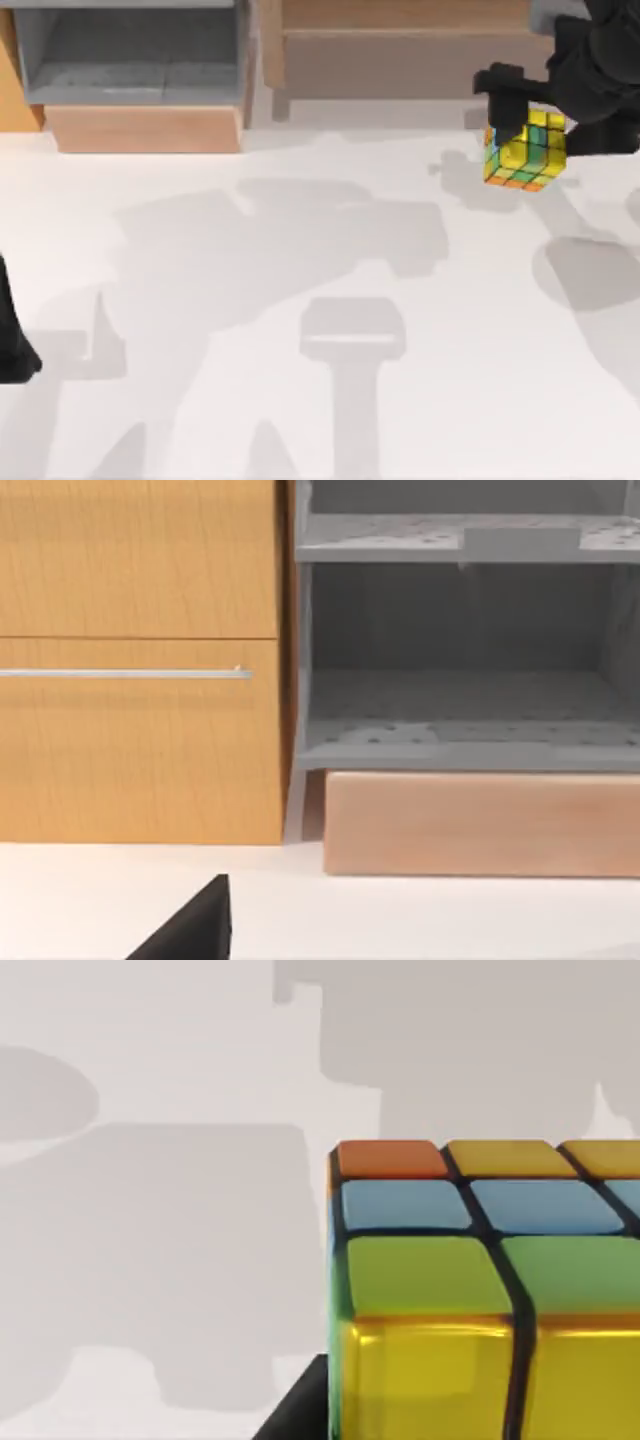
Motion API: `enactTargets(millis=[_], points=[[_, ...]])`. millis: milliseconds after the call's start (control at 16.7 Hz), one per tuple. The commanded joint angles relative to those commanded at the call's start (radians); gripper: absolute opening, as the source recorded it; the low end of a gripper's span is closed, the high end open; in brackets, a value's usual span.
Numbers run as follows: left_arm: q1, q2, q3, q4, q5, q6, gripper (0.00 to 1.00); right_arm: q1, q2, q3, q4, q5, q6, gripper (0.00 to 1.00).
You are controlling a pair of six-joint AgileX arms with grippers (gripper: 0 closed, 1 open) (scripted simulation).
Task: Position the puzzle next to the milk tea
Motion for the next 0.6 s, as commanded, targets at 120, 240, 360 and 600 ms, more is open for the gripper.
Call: enactTargets(millis=[120, 240, 360, 600], points=[[0.0, 0.0, 0.0, 0.0, 0.0, 0.0, 1.0, 0.003, 0.047, 0.008, -0.119, 0.043, -0.033, 0.0], [0.0, 0.0, 0.0, 0.0, 0.0, 0.0, 1.0, -0.004, 0.095, 0.015, -0.195, 0.077, -0.073, 0.0], [0.0, 0.0, 0.0, 0.0, 0.0, 0.0, 1.0, -0.011, 0.122, 0.022, -0.229, 0.095, -0.099, 0.0], [0.0, 0.0, 0.0, 0.0, 0.0, 0.0, 1.0, -0.011, 0.124, 0.022, -0.231, 0.096, -0.101, 0.0]])
